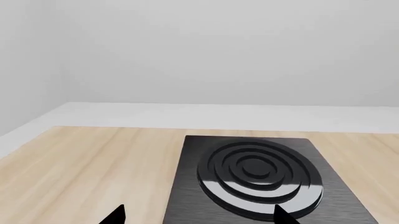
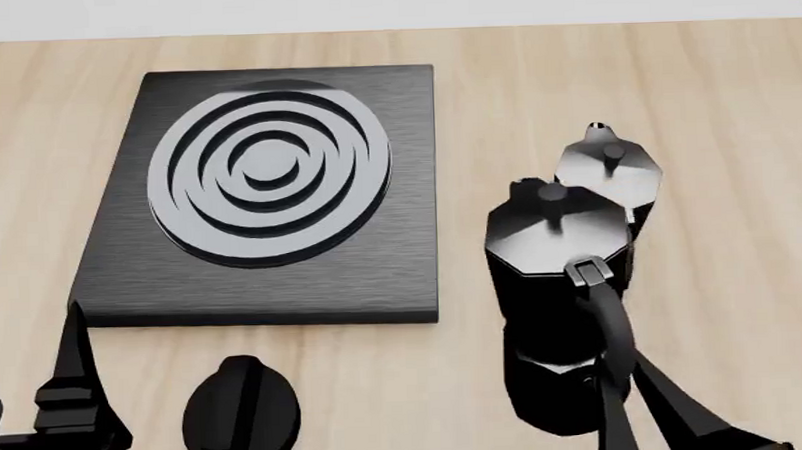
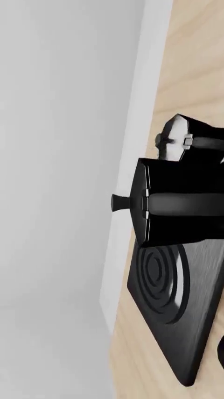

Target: Put the right moka pot on the stove.

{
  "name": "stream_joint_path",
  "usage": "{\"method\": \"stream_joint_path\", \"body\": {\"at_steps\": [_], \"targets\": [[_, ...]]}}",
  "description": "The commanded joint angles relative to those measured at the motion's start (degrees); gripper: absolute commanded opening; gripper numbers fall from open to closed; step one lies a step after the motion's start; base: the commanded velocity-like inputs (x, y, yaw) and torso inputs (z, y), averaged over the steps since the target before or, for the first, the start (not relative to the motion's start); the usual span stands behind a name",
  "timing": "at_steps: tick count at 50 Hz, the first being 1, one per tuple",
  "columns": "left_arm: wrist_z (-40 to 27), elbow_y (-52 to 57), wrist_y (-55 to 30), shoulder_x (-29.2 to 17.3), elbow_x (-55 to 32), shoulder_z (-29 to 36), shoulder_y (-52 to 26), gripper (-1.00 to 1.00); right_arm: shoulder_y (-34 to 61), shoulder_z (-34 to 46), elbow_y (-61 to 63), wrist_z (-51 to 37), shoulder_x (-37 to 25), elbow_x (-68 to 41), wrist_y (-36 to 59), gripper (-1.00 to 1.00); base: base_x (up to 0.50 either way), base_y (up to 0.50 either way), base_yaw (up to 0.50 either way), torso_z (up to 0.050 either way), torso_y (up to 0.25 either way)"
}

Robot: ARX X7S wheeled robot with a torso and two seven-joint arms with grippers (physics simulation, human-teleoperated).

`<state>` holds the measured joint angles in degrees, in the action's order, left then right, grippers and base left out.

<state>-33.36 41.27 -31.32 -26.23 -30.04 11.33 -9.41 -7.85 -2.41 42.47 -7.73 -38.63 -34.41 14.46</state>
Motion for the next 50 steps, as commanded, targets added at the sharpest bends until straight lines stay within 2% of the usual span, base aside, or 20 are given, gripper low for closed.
{"method": "stream_joint_path", "body": {"at_steps": [1, 20, 38, 42, 45, 50], "targets": [[0.0, -0.1, 0.3, -0.1, -0.2, 0.1, 0.1, 1.00, 5.9, 3.9, 1.5, 0.5, 0.3, 1.0, 2.5, -1.00, 0.00, 0.00, 0.00, 0.000, 0.000], [-0.1, -0.1, 0.0, -0.4, -0.7, 0.3, -0.2, 1.00, 18.6, 10.7, 0.9, 0.5, 1.7, -1.0, 10.3, -1.00, 0.00, 0.00, 0.00, 0.000, 0.001], [0.1, -0.1, 0.6, -0.6, -1.2, 0.1, 0.0, 1.00, 28.4, 15.6, -2.5, 0.6, 4.8, -1.7, 15.2, -1.00, 0.00, 0.00, 0.00, 0.000, 0.001], [-0.1, 0.2, 0.3, -0.7, -1.5, 0.0, -0.1, 1.00, 34.8, 16.0, -3.6, -0.4, 6.0, -5.1, 20.3, -1.00, 0.00, 0.00, 0.00, 0.000, 0.000], [0.1, -0.1, 0.9, -0.6, -1.2, 0.1, 0.1, 1.00, 33.8, 17.5, -5.8, 0.8, 6.9, -2.3, 17.5, -1.00, 0.00, 0.00, 0.00, 0.000, 0.003], [0.3, -0.4, 1.2, -0.6, -1.2, 0.3, 0.2, 1.00, 38.4, 18.0, -6.6, 0.0, 8.1, -4.4, 21.1, -1.00, 0.00, 0.00, 0.00, 0.002, 0.000]]}}
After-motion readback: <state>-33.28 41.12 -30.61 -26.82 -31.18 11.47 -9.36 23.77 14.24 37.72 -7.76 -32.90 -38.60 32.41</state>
